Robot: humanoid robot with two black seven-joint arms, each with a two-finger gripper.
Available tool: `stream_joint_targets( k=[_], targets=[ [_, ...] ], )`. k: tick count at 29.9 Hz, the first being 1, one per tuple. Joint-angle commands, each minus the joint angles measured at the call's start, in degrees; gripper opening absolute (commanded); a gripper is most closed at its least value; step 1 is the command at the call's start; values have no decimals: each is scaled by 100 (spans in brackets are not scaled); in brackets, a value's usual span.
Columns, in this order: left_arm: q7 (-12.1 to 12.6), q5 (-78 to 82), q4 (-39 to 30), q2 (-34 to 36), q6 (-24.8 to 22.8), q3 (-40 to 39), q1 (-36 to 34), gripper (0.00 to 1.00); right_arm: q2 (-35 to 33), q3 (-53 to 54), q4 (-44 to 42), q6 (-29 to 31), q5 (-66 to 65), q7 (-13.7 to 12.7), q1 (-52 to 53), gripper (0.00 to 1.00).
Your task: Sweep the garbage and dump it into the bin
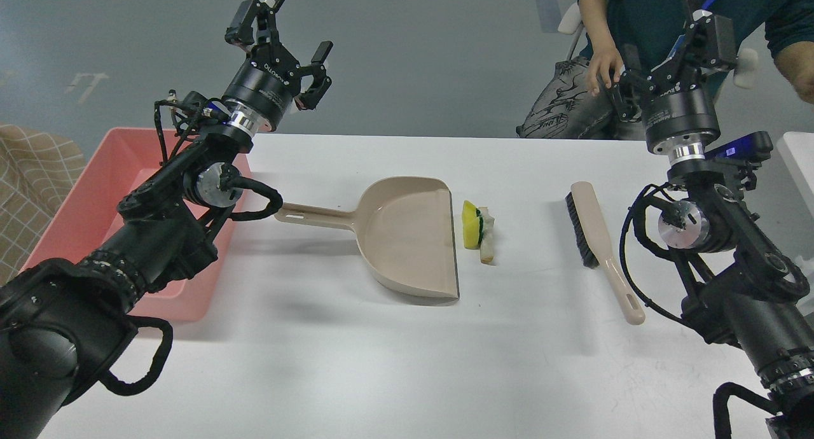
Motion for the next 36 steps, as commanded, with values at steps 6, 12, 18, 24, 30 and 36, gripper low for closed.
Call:
stream_joint_targets(
  k=[6, 12, 18, 24, 30, 36],
  targets=[
    [30, 16, 10, -10, 137, 9, -16, 98, 12, 78, -9, -54, 0, 5, -67, 100],
    [-5, -19, 1, 42, 111, 9, 1, 98, -5, 86, -18, -151, 17, -3, -58, 100],
    [48, -71, 27, 139, 137, -35, -51, 98, -49, 60, -79, -169, 35, -3, 3, 100],
    [135, -45, 28, 201, 137, 9, -87, 98, -58, 60, -386, -177, 35, -12, 187, 100],
    [136, -45, 72, 218, 321, 9, -52, 98, -58, 60, -448, -177, 35, -47, 241, 100],
    [136, -71, 72, 131, 568, -9, -78, 98, -67, 60, -553, -143, 35, -47, 337, 100]
  ],
)
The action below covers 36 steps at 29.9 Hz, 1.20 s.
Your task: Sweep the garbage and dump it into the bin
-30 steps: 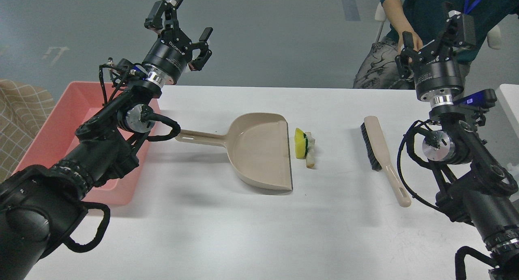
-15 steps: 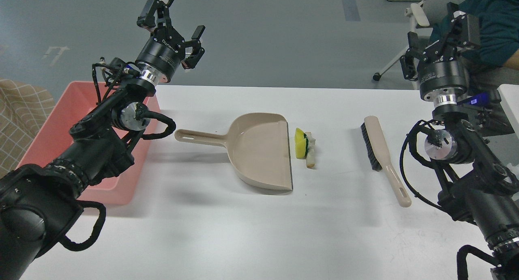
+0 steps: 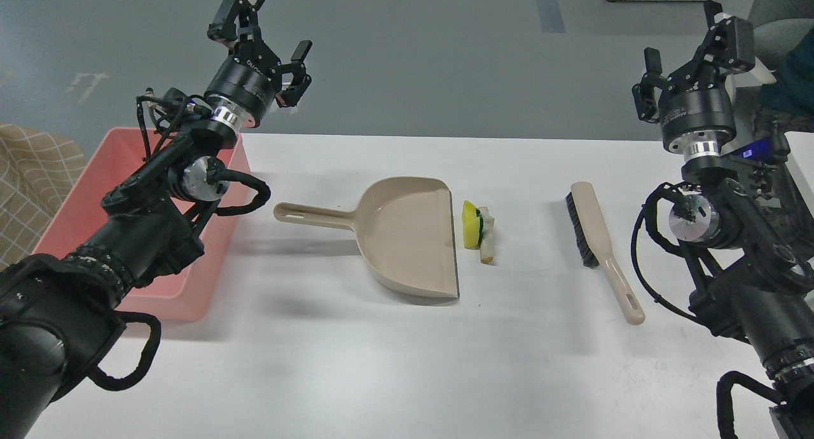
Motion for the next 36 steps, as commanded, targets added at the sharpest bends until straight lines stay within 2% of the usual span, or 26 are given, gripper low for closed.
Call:
stream_joint_targets(
  k=[1, 12, 31, 33, 36],
  targets=[
    [-9, -14, -3, -31, 55, -12, -4, 98, -17, -14, -91, 50, 0, 0, 93, 100],
    [-70, 74, -3, -49, 222, 6, 31, 98, -17, -66, -108, 103, 0, -9, 137, 100],
    [0, 91, -108, -75, 239, 15, 14, 98, 0, -75, -100, 94, 0, -9, 120, 100],
    [9, 117, -195, -31, 248, 32, 22, 98, 0, -75, -100, 94, 0, -9, 137, 100],
    [26, 266, -703, 275, 335, 496, 31, 98, 0, -66, -91, 94, 0, -9, 164, 100]
  ],
)
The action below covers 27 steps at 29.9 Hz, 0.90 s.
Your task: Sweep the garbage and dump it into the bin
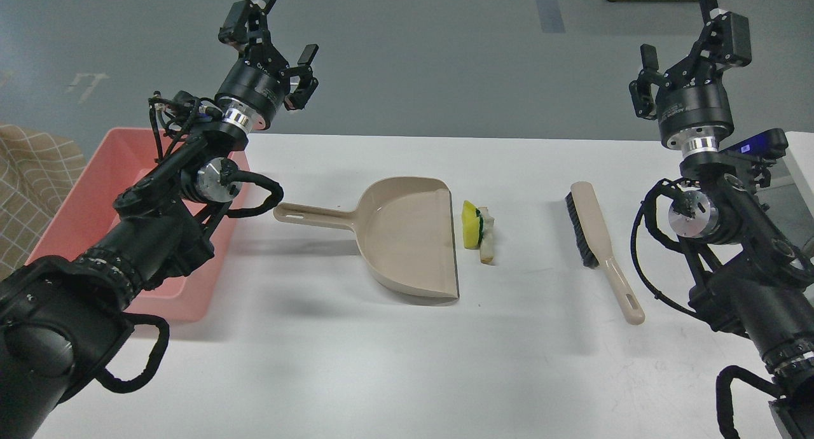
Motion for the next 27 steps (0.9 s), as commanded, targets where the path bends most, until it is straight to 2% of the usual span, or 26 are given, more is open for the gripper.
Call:
stream_joint_targets(
  k=[1, 4, 6, 8, 13, 15, 18, 21, 24, 27],
  targets=[
    [52, 134, -670, 463, 214, 633, 12, 98, -9, 8, 5, -4, 0, -4, 33, 100],
    [96, 134, -1285, 850, 486, 1013, 21, 98, -9, 8, 14, 5, 0, -4, 42, 100],
    [166, 134, -2066, 1367, 942, 1241, 39, 98, 0, 8, 31, 5, 17, -4, 25, 100],
    [237, 152, -2559, 1754, 1154, 1382, 126, 98, 9, 0, 40, 5, 0, -4, 7, 100],
    [246, 371, -3694, 2739, 1348, 1699, 328, 98, 18, -9, 58, 5, 0, -4, -11, 100],
    [246, 686, -4343, 3301, 1506, 1866, 582, 98, 0, -9, 49, 5, 17, -4, 15, 100],
    [246, 1021, -4854, 3645, 1665, 1910, 785, 98, 9, -9, 40, 5, 0, -4, 24, 100],
    [255, 1566, -5828, 4295, 2007, 1893, 1355, 98, 9, -9, 31, 5, 0, -4, 24, 100],
    [255, 1681, -6348, 4560, 2218, 1875, 1672, 98, 9, -9, 31, 5, 0, -4, 16, 100],
    [255, 2032, -6859, 4727, 2631, 1866, 2217, 98, 9, -18, 22, 5, 0, -4, 7, 100]
  ],
)
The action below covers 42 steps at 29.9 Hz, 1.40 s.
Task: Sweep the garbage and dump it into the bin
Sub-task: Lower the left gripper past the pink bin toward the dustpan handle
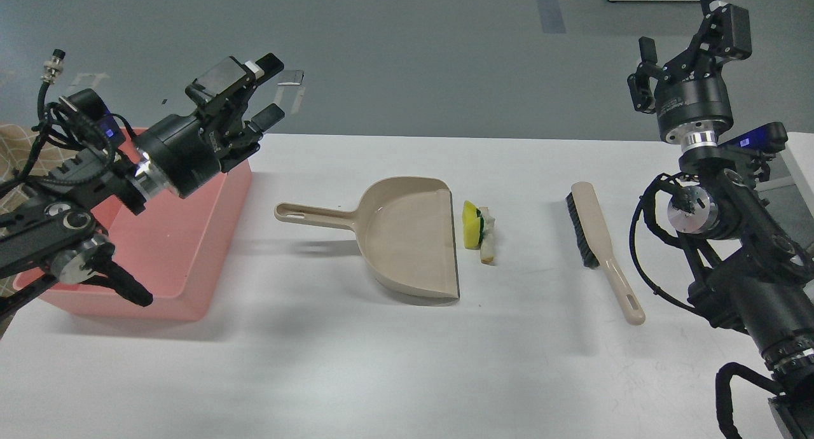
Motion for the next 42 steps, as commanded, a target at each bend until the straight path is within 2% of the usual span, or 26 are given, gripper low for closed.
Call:
stream_joint_targets(
  k=[1, 4, 8, 9, 11, 15, 19, 31, 42],
  targets=[
    [0, 518, -416, 99, 456, -16, 552, 98, 3, -6, -5, 7, 0, 0, -25, 100],
    [35, 967, -416, -14, 790, 19, 859, 98, 12, -6, -5, -2, 0, 0, -51, 100],
    [307, 1898, -329, -628, 1414, 28, 1423, 98, 12, -6, -5, 7, 0, 0, -95, 100],
    [308, 1901, -328, -630, 1416, 28, 1424, 98, 12, -6, -5, 7, 0, 0, -96, 100],
    [404, 2181, -127, -1077, 1556, 37, 1546, 98, 12, -6, -5, -2, 0, 0, -113, 100],
    [466, 2270, 277, -1614, 1679, 46, 1582, 98, 12, -6, -5, 7, 0, 0, -122, 100],
    [475, 2261, 1015, -2115, 1776, 37, 1591, 98, -6, -6, -5, 7, 0, 0, -113, 100],
    [466, 2235, 1596, -2511, 1899, -16, 1784, 98, -6, -6, 13, 16, 0, 0, -113, 100],
    [422, 2191, 2458, -3073, 2092, -60, 1696, 98, -6, -15, 4, 16, 0, -8, -113, 100]
  ],
)
